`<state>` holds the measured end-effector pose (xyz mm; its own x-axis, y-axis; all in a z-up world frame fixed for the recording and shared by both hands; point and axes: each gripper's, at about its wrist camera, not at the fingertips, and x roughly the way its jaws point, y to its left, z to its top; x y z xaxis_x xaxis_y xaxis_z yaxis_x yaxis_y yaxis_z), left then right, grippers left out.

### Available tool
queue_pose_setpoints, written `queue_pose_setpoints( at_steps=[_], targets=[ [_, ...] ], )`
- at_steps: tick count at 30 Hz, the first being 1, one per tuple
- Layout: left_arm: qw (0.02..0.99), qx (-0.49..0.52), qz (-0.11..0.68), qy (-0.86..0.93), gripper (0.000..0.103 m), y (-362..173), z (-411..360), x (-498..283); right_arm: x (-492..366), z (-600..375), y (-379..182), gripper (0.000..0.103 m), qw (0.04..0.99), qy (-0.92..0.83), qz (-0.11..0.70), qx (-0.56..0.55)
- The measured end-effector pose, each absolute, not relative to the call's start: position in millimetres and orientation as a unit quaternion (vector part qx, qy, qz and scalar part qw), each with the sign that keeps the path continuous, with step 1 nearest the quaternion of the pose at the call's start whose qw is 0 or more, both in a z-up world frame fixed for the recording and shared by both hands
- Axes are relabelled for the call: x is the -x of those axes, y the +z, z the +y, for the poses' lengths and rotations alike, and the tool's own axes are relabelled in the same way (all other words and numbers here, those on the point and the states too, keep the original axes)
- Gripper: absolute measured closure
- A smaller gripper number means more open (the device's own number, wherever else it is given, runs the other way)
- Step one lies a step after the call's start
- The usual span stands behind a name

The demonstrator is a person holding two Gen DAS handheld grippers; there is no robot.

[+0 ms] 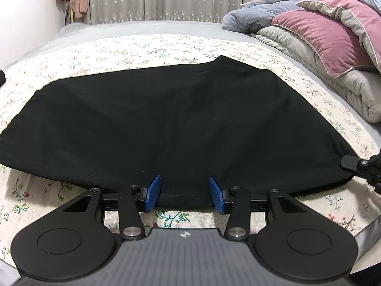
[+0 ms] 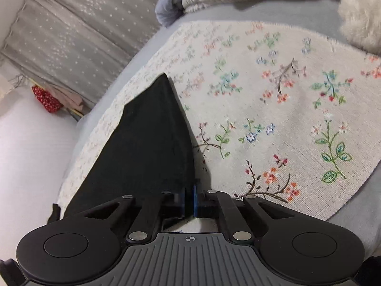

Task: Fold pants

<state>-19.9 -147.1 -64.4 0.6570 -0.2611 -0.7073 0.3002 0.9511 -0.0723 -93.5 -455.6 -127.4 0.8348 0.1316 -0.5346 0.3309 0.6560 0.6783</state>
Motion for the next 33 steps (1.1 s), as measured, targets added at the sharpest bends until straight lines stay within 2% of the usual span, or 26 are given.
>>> queue_pose_setpoints(
  at_steps=[4,8,11,14,19,25,33],
  targets=[
    [0.890,0.034,0.418,-0.180,0.045,-58.2,-127.7,6.2,99.3,-428.4,-103.9,0.100,0.909,-0.080,0.246,-0.327],
    [0.846,0.151,0.465,-0.215,0.045,-45.5,-90.7,-21.9,99.8,-408.4,-79.6,0.100,0.932,-0.108,0.210,-0.274],
    [0.857,0.180,0.440,-0.202,0.043,-22.0,-71.4,-43.0,97.6,-366.7,-51.9,0.100,0.969,-0.122,0.158,-0.149],
    [0.870,0.161,0.407,-0.226,0.034,3.9,-74.3,-63.5,91.2,-302.3,-38.1,0.100,0.990,-0.089,0.109,0.013],
    [0.831,0.150,0.416,-0.337,0.006,13.9,-100.6,-102.1,75.2,-197.0,-59.1,0.100,0.975,0.022,0.111,0.192],
    [0.820,0.123,0.486,-0.277,0.006,-21.0,-114.3,-142.9,62.1,-162.4,-73.8,0.100,0.965,0.074,0.147,0.206],
    [0.813,0.157,0.496,-0.261,0.006,-49.3,-82.6,-160.2,73.9,-168.6,-76.8,0.100,0.966,0.071,0.160,0.193]
  ],
)
